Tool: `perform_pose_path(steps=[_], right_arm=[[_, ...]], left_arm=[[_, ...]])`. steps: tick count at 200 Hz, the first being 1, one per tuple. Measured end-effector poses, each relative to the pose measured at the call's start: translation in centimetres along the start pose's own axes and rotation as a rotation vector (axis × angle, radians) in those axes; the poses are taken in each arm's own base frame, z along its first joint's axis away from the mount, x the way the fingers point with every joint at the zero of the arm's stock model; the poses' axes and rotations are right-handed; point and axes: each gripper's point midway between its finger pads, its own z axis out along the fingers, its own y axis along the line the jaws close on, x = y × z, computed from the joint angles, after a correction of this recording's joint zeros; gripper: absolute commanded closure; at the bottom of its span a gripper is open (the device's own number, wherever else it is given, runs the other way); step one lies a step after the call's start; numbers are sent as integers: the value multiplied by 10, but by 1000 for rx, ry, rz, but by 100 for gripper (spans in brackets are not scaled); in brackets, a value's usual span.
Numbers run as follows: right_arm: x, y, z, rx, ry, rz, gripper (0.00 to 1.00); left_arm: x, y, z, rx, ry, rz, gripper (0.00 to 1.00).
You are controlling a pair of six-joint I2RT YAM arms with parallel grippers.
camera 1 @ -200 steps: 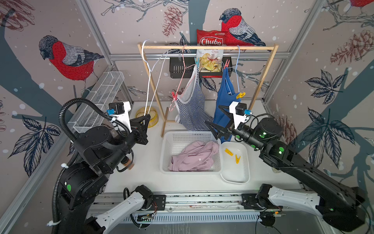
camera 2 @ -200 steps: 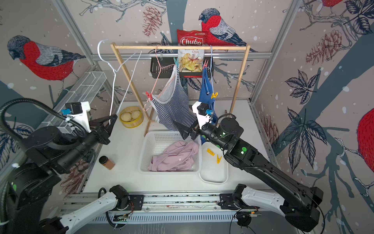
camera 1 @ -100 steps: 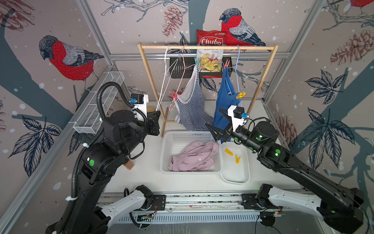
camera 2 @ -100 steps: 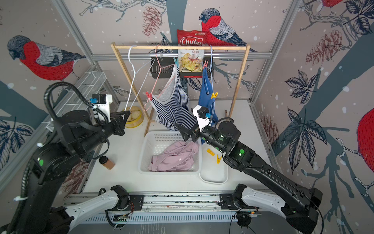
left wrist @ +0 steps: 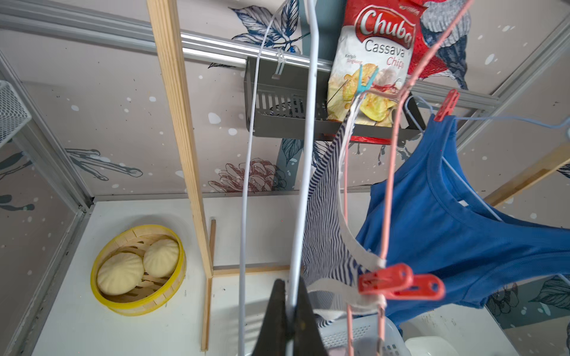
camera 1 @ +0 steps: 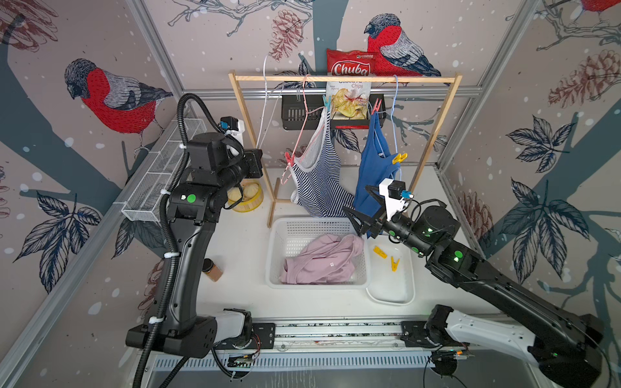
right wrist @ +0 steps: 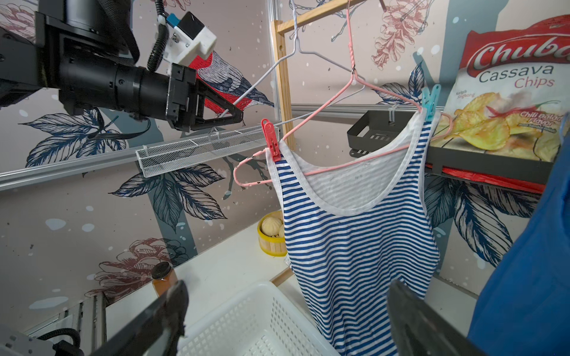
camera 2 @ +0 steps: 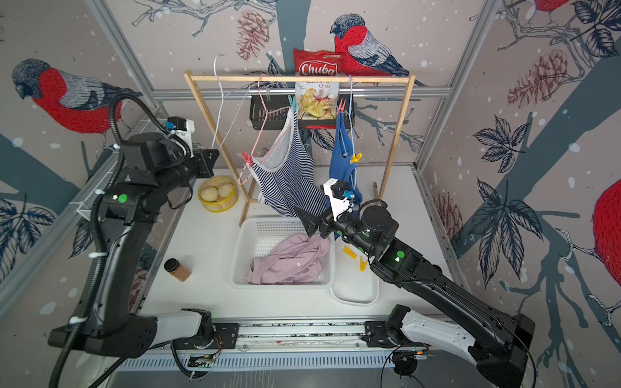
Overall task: Remove the clothespins securing tank tops to the hanger
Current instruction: Place the hanger on the clothesline.
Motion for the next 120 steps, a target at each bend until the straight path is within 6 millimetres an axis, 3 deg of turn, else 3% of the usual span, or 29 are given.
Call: perform_pose_path(steps=[35,65,91,104,120], right_arm=[[3,-5,-11,26,-10,33,0],[5,-10,-14,58,-11,40,0],[7,-14,-14,77,-6,54,0],[8,-14,-13,81,-3,59,0],[10,-15,-11,83,2,59,0]], left_arm=[[6,7,22,32,34,-17,100],[24,15,35,31,75,-31,100],[39,18,36,26,84,-39,100],[40,18,30,24,70,-41,84],[39,20,22,5,54,-39,48]])
